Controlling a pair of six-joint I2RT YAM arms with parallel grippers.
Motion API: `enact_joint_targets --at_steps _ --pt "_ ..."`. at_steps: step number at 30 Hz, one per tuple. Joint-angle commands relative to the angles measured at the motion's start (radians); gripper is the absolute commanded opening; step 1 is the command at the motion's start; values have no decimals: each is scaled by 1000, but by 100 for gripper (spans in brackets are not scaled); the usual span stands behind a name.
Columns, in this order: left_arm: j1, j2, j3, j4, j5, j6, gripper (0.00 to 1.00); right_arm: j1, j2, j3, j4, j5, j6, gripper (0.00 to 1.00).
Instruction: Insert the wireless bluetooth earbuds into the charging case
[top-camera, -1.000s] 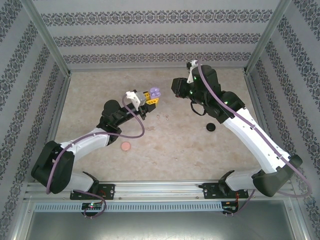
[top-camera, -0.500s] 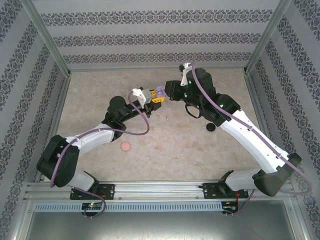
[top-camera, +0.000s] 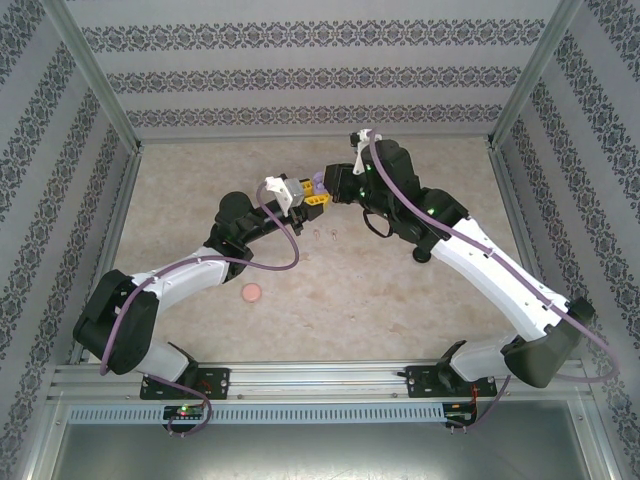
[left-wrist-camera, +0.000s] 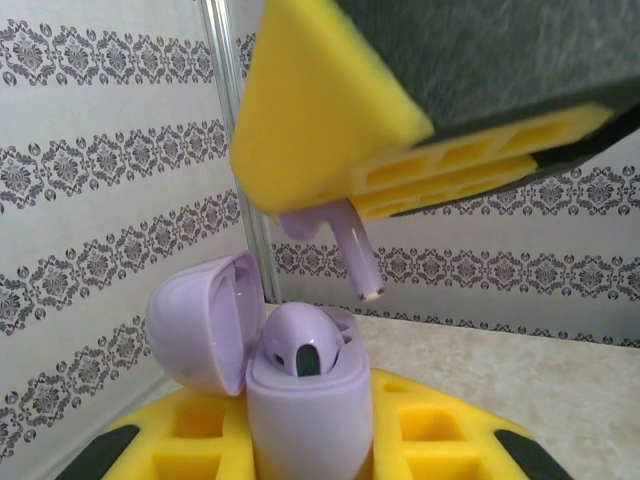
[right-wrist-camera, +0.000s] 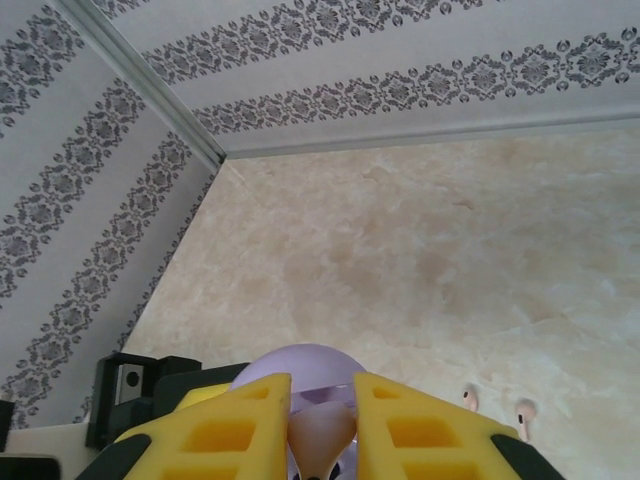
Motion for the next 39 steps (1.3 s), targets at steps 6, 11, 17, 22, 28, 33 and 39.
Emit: enact_joint_targets --at_steps 6,11,17,22,28,33,39 --pt "-13 -17 24 29 22 5 0 14 18 -21 34 41 -18 20" --pt "-14 -19 20 30 23 7 0 14 17 -15 43 40 -14 20" --pt "-13 -16 16 30 18 9 0 15 -22 -14 48 40 -8 19" --pt "-13 -15 16 35 18 4 0 17 -47 -22 65 49 -7 19" --pt "-16 -16 20 35 20 2 0 22 -42 -55 114 54 -2 19" --pt "-15 -19 22 34 21 2 0 23 -25 -63 134 52 2 19" --pt "-16 -21 22 34 22 1 0 23 -7 -66 142 54 0 18"
